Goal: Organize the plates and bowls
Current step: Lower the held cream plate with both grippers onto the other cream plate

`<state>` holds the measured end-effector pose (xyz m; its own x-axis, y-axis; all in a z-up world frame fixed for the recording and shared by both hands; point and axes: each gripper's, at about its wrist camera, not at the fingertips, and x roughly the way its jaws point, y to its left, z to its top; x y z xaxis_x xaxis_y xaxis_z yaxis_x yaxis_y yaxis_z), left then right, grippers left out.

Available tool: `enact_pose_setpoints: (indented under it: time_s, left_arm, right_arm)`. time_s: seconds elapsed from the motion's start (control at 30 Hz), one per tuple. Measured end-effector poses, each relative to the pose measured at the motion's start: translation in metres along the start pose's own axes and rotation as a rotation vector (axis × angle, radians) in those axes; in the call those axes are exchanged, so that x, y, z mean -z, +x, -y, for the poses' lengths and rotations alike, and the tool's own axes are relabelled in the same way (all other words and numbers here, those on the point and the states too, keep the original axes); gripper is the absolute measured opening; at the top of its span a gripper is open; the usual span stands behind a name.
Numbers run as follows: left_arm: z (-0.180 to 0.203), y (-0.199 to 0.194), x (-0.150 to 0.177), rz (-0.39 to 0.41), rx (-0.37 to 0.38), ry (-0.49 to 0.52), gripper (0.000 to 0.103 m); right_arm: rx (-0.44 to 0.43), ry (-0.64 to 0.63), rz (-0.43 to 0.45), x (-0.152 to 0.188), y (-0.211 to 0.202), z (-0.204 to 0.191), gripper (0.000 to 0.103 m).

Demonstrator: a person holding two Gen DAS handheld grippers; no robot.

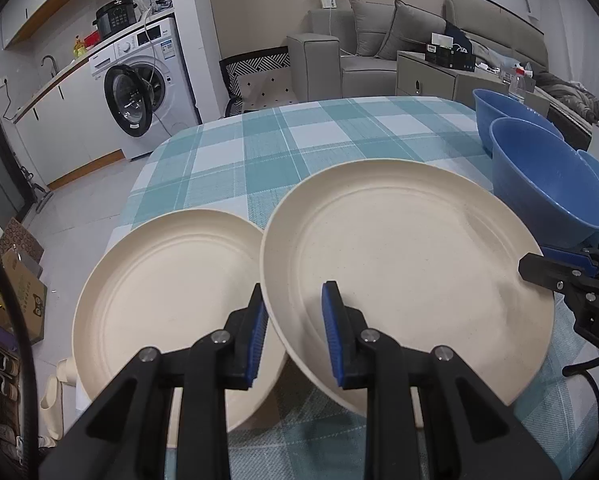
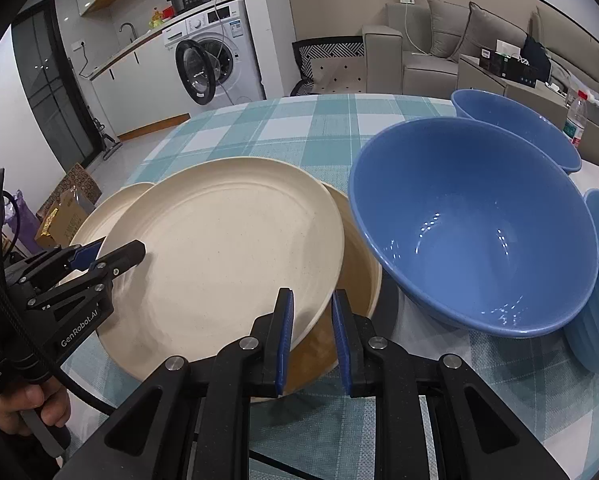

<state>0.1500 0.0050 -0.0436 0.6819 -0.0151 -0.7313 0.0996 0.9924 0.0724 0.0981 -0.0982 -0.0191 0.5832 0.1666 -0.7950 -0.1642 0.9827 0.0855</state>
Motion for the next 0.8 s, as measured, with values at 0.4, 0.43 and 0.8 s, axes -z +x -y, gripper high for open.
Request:
enact_pose_setpoints:
  time_s: [0.4, 0.43, 0.8]
  left_arm:
    - [0.008, 0.012, -0.001, -0.011, 0.008, 0.020, 0.025]
    - [0.009, 0.013, -0.001, -0.014, 0.009, 0.022, 0.025]
    - [0.017, 0.016, 0.002, -0.001, -0.033, 0.066, 0.026]
  right_arm:
    - [0.054, -0.011, 0.004, 0.004, 0.003, 0.001, 0.020]
    - [0.058, -0.014, 0.006, 0.004, 0.003, 0.000, 0.020]
    - [0.097, -0.040, 0.016, 0.007, 0.006, -0.002, 0.020]
